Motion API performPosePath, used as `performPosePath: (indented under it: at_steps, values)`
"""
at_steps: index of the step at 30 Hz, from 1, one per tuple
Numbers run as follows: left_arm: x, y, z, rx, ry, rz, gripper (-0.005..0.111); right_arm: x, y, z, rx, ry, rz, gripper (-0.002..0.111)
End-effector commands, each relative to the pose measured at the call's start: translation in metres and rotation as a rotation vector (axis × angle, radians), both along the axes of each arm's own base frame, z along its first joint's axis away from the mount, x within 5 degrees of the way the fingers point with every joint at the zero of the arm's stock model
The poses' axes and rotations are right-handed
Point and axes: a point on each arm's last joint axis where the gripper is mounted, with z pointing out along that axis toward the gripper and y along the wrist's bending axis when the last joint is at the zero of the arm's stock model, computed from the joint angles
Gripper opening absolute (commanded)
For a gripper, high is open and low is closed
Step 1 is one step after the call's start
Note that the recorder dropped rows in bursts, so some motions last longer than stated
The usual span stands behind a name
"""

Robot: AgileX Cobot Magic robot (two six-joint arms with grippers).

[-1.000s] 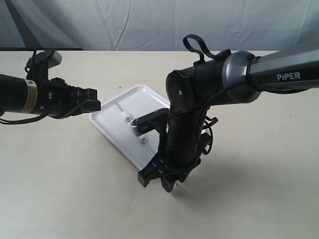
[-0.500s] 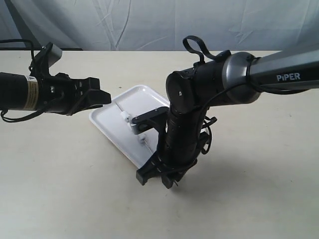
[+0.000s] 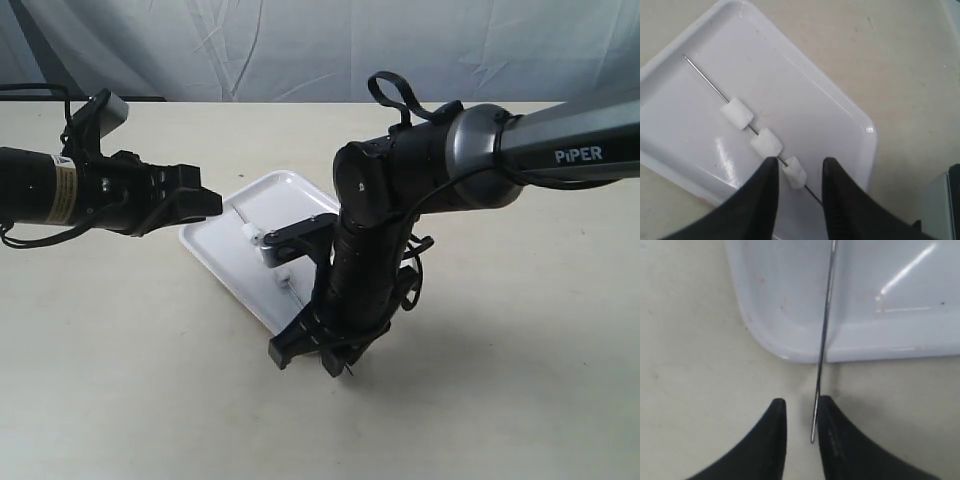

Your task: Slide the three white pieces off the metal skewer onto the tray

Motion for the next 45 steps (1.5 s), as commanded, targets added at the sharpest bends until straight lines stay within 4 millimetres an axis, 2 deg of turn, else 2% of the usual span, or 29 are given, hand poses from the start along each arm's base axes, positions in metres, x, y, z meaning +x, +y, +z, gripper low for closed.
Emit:
performPosePath:
  at_steps: [1,9,16,22,26,31,33,39,45]
  values:
    - [-0.001,0.000,-0.002,0.001,0.005,-0.004,0.030,-0.001,0.002,-0.006,0.005,0.021,-0.019,0.029]
    - [-0.001,0.000,-0.002,0.001,0.005,-0.004,0.030,-0.002,0.002,-0.021,-0.016,0.054,-0.027,0.028]
    - [-0.001,0.001,-0.002,0.002,0.005,-0.003,0.030,-0.001,0.002,-0.021,-0.017,0.050,-0.025,-0.001]
    - [-0.002,0.001,-0.003,0.018,0.003,-0.018,0.030,-0.001,0.002,-0.020,-0.013,0.045,-0.028,-0.001]
    - [-0.003,0.001,-0.004,0.033,0.001,-0.036,0.030,-0.001,0.002,-0.009,0.007,0.027,-0.034,-0.001]
    - [-0.003,0.005,-0.001,-0.038,0.047,-0.011,0.031,-0.003,-0.006,0.015,-0.023,-0.006,-0.018,-0.001]
    - [-0.003,0.007,0.000,-0.072,0.065,-0.005,0.035,-0.006,-0.009,0.025,-0.036,-0.015,-0.012,-0.001]
    - [-0.003,0.012,0.006,-0.218,0.169,0.055,0.064,-0.020,-0.025,0.045,-0.029,-0.041,-0.029,-0.001]
    - [-0.002,0.008,0.012,-0.337,0.186,0.074,0.067,-0.038,-0.043,0.060,0.028,-0.095,-0.051,-0.001]
